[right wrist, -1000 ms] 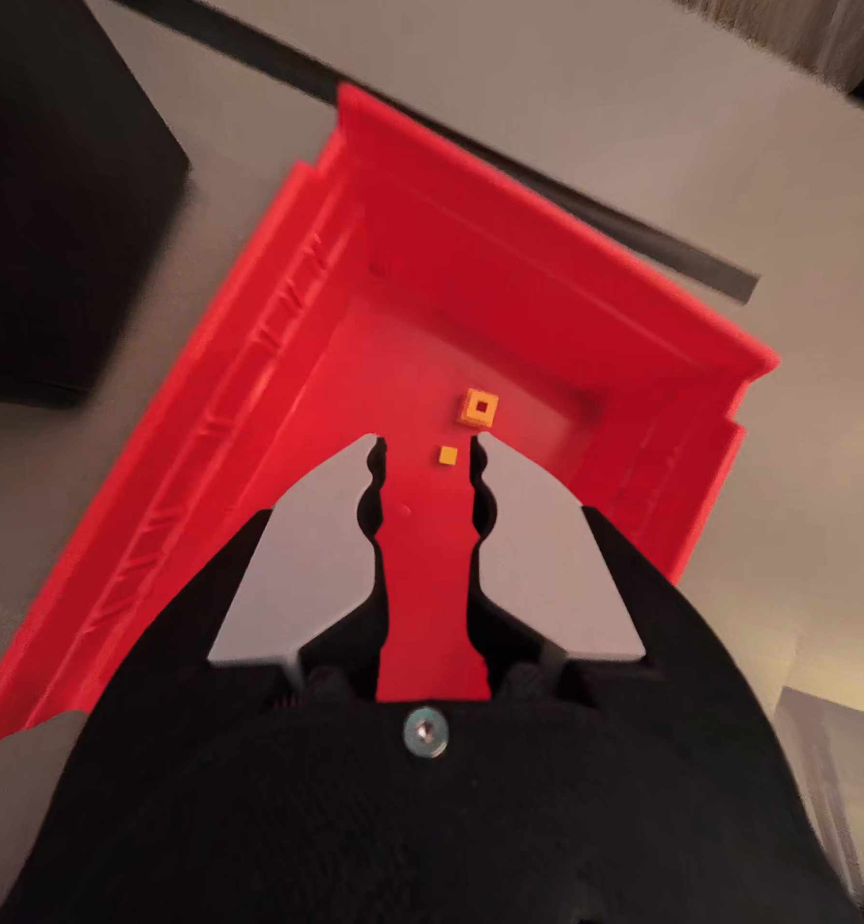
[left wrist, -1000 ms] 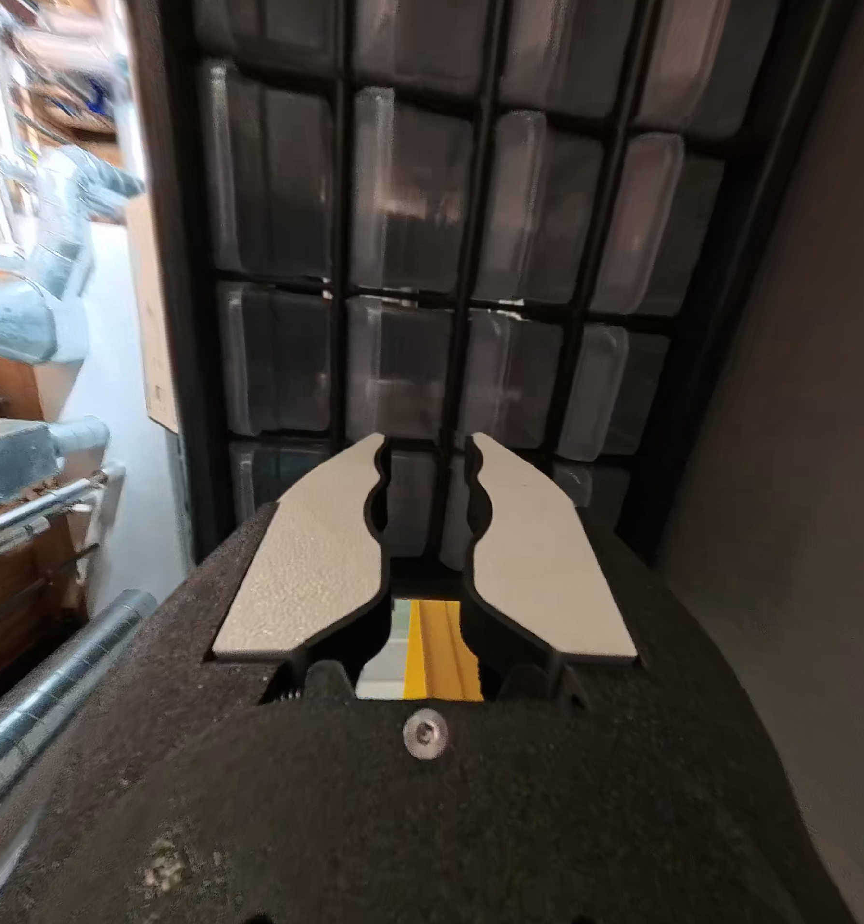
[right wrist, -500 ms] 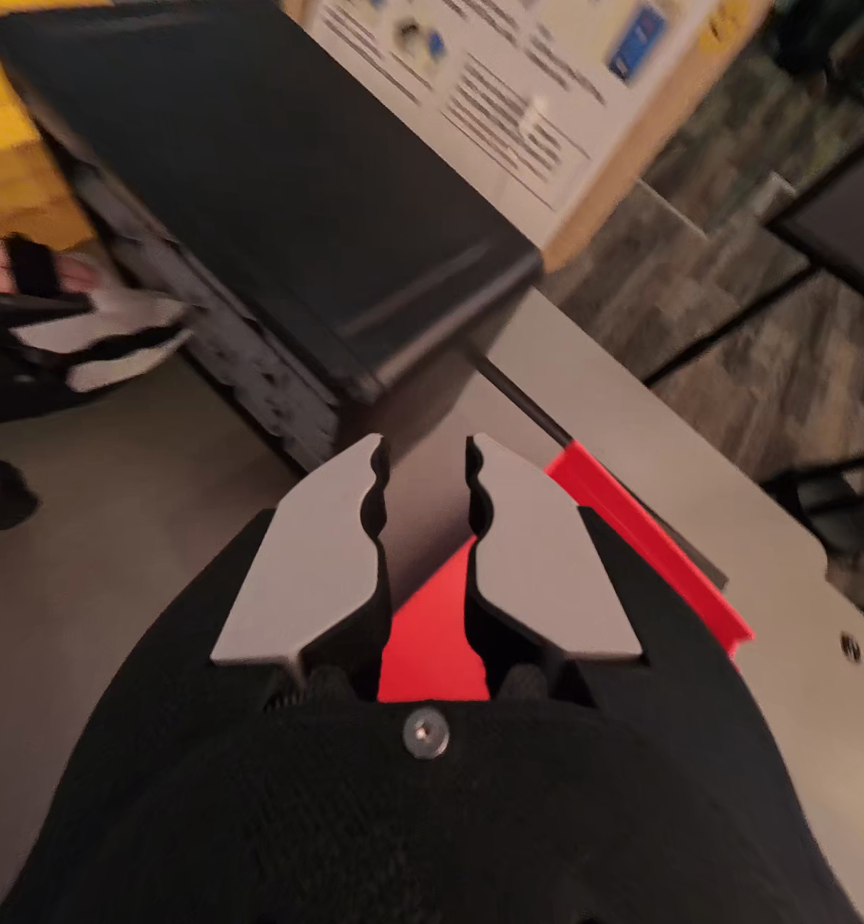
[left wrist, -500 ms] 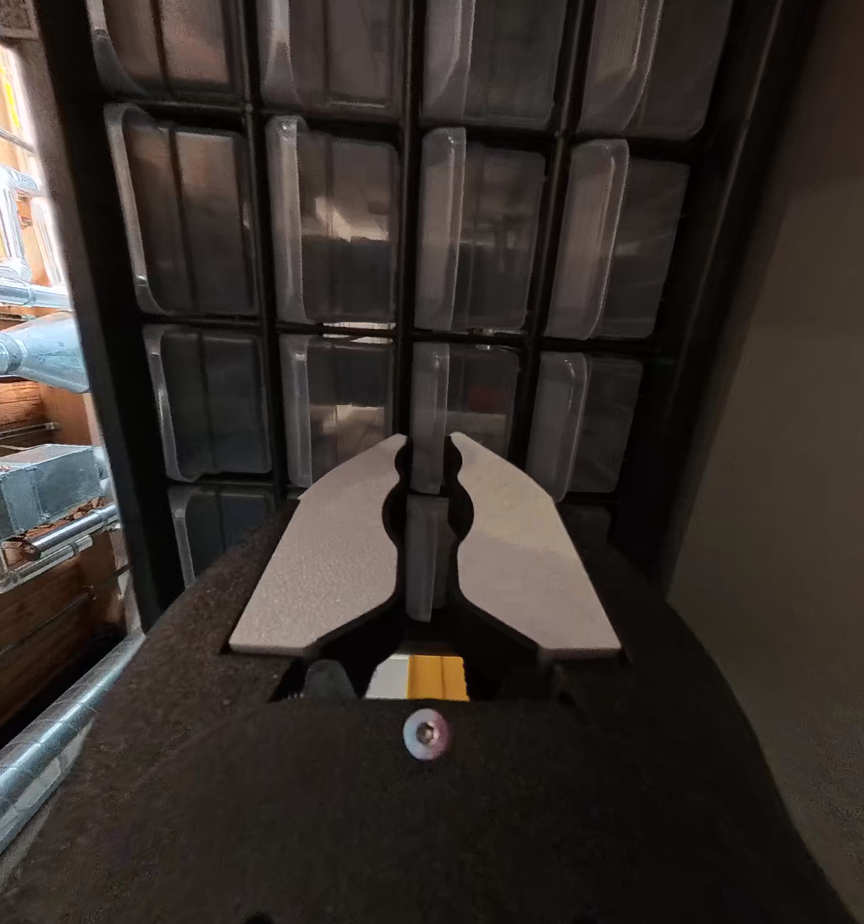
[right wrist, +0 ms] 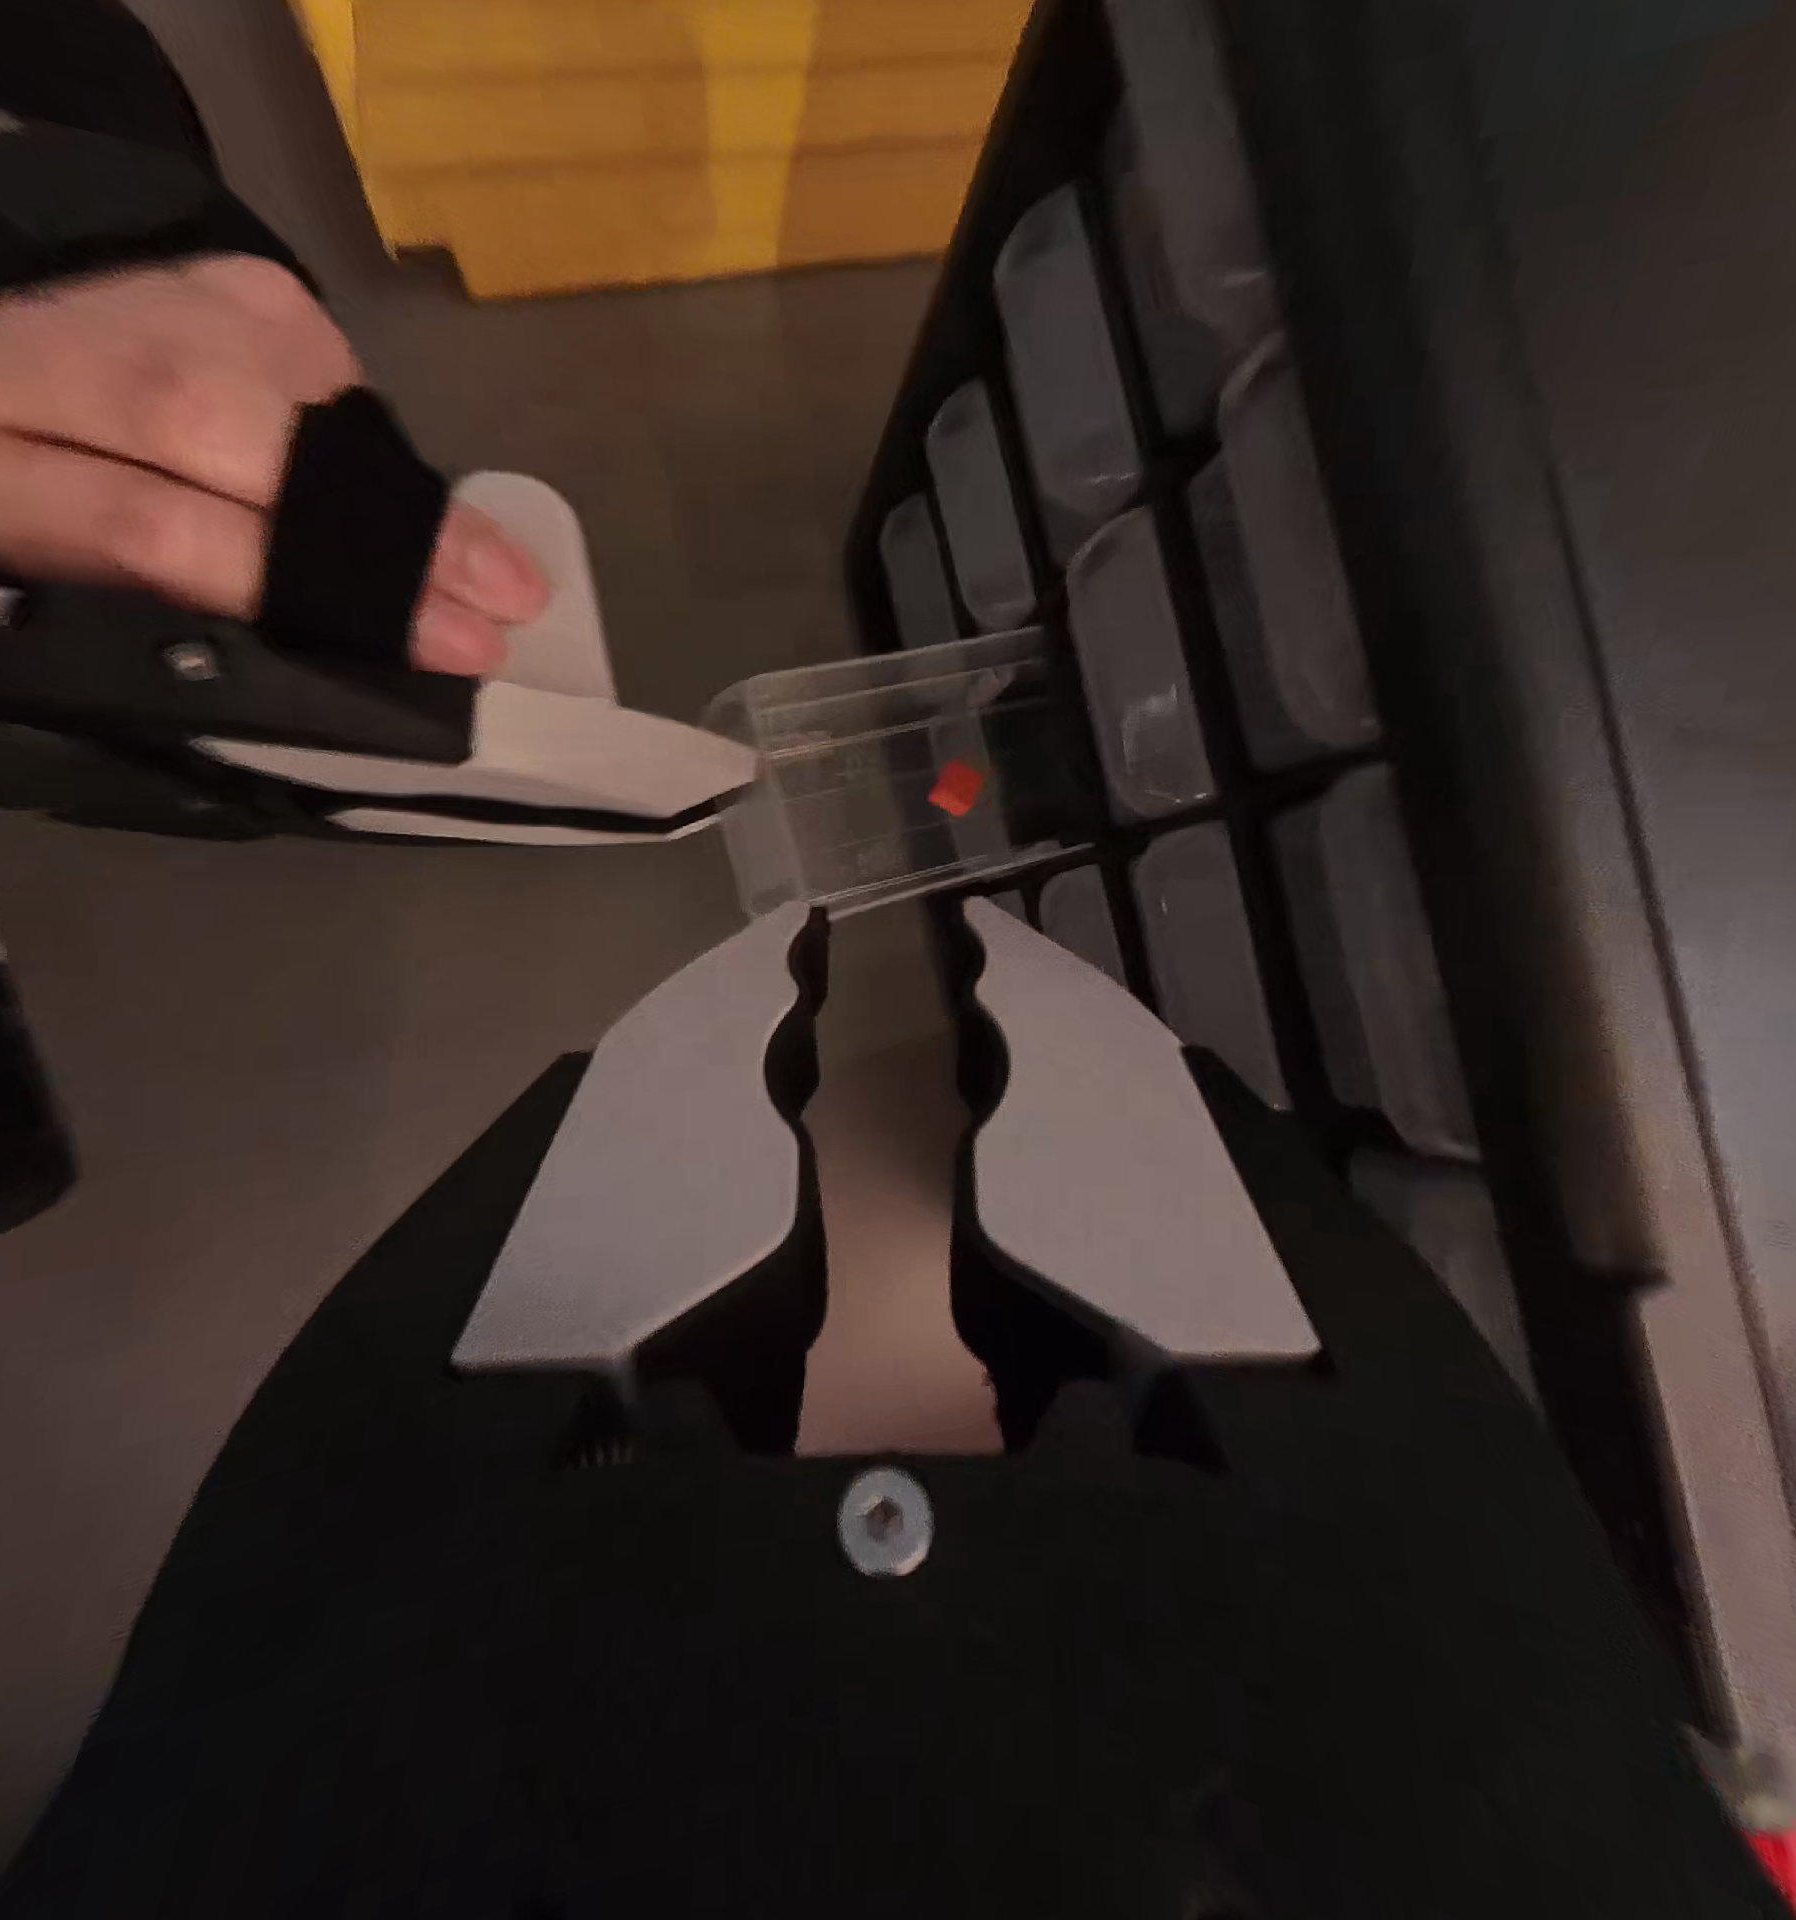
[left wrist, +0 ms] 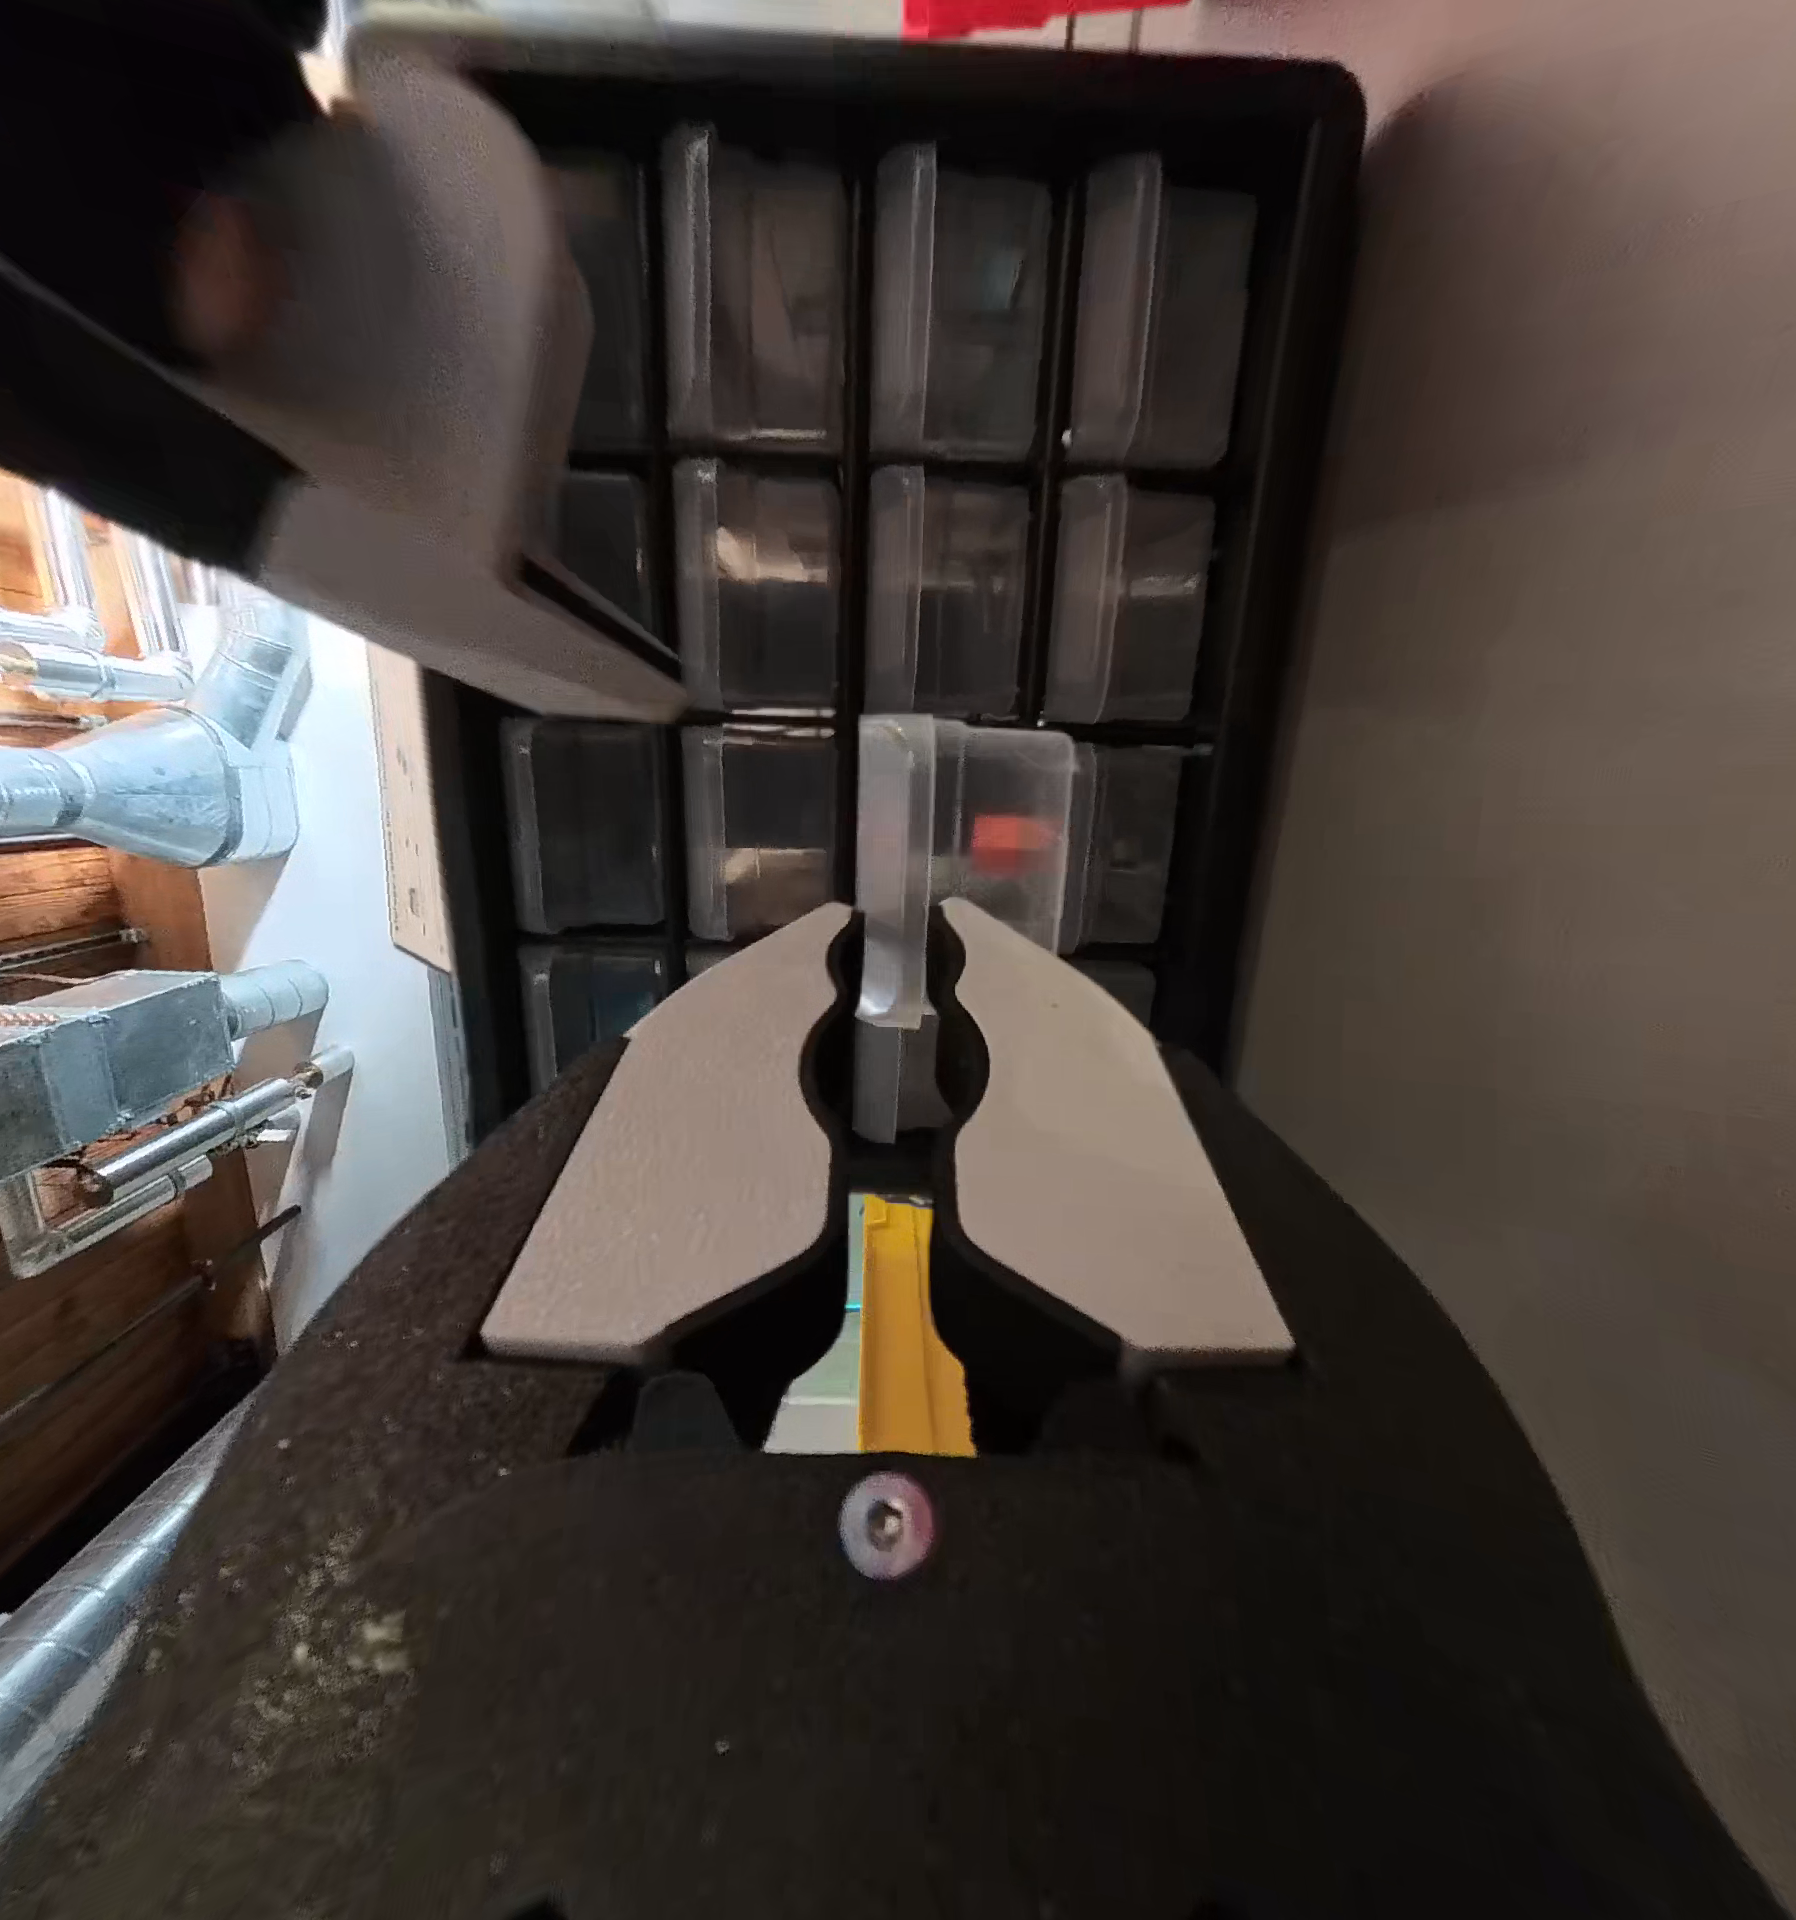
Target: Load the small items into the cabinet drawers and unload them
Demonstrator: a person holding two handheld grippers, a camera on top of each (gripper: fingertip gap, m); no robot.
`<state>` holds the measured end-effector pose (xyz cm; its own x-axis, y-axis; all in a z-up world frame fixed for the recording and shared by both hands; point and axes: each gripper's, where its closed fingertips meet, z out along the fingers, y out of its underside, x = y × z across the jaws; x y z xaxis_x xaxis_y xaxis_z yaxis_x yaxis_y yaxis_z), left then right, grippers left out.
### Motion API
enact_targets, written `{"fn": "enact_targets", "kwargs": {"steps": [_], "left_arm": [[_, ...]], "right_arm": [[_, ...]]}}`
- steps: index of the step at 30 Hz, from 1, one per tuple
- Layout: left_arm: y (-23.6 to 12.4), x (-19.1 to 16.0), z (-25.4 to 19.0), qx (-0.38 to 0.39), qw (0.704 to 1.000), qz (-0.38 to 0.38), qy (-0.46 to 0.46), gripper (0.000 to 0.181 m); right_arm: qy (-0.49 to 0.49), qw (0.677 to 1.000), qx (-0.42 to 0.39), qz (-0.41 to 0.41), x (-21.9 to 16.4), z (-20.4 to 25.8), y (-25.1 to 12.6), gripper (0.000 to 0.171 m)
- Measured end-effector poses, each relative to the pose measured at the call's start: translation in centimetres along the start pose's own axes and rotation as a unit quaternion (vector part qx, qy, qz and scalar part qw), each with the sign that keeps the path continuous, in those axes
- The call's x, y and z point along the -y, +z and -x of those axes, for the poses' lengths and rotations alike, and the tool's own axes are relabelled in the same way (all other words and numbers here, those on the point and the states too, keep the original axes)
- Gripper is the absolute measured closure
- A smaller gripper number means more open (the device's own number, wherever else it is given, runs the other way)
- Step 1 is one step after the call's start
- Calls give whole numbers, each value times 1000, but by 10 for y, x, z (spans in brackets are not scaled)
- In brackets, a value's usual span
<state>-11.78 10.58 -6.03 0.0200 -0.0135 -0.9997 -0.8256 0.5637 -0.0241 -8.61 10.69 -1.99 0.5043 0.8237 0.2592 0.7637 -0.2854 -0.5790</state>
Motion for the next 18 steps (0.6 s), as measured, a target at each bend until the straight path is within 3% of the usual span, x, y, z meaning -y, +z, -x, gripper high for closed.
{"fn": "enact_targets", "kwargs": {"steps": [2,6,14,18], "left_arm": [[-5,0,0,0,1000,2,3,170],[-13,-3,0,-9,1000,-4,-28,170],[-19,-5,-2,-21,999,-11,-43,170],[-20,-3,0,-23,998,-18,-51,170]], "right_arm": [[4,1000,-7,28,1,-3,13,148],[36,994,61,79,15,12,40,152],[73,965,42,250,-4,7,77,158],[73,956,30,282,-2,6,78,161]]}}
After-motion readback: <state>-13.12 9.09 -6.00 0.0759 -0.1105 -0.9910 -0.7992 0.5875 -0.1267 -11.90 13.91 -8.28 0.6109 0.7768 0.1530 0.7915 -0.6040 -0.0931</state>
